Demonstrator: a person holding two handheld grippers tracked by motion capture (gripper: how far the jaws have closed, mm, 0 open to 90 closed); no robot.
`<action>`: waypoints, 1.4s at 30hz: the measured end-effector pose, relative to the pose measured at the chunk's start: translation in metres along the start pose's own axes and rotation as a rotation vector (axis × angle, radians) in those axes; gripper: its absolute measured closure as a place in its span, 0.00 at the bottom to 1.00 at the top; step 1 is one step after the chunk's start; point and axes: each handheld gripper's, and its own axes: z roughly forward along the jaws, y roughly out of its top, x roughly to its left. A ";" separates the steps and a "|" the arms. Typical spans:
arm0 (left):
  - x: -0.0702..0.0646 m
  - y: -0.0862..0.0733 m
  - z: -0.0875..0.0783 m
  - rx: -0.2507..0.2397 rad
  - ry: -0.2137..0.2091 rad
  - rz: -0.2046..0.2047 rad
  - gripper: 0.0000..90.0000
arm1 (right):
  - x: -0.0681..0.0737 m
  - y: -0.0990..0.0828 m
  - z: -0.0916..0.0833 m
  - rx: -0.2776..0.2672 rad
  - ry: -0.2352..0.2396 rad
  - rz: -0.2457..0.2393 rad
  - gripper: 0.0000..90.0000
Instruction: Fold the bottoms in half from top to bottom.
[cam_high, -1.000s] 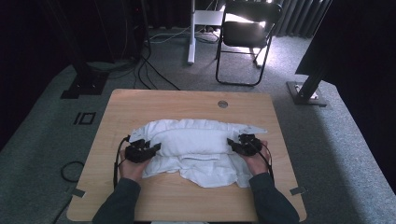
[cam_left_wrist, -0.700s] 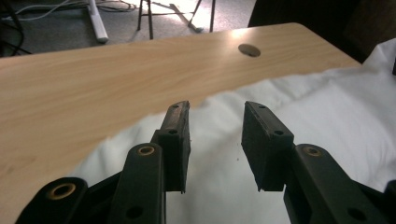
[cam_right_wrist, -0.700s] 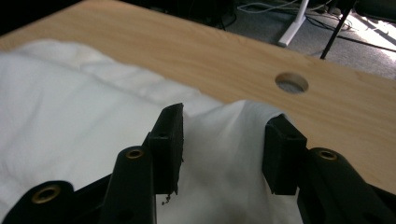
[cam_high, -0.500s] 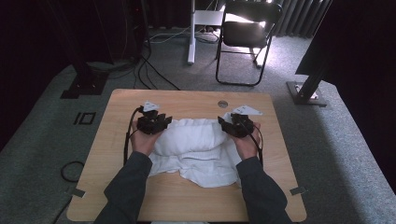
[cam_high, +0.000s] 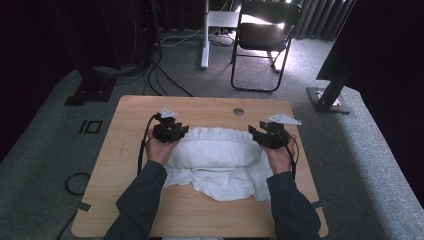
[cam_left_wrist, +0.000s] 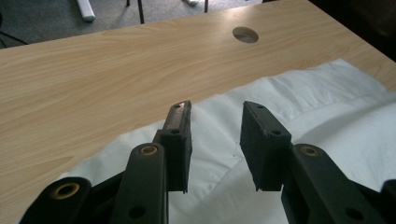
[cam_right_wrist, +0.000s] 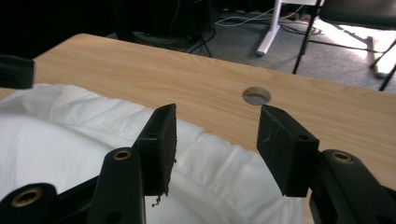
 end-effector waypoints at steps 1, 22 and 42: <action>-0.001 0.000 0.002 0.005 -0.002 0.002 0.71 | 0.002 -0.001 0.005 0.009 0.007 -0.012 0.56; -0.031 -0.088 -0.024 0.062 -0.072 0.065 0.70 | 0.047 -0.073 0.029 0.212 0.094 -0.123 0.58; -0.023 -0.136 -0.024 0.031 -0.042 0.008 0.63 | 0.054 -0.118 0.040 0.277 0.097 -0.117 0.60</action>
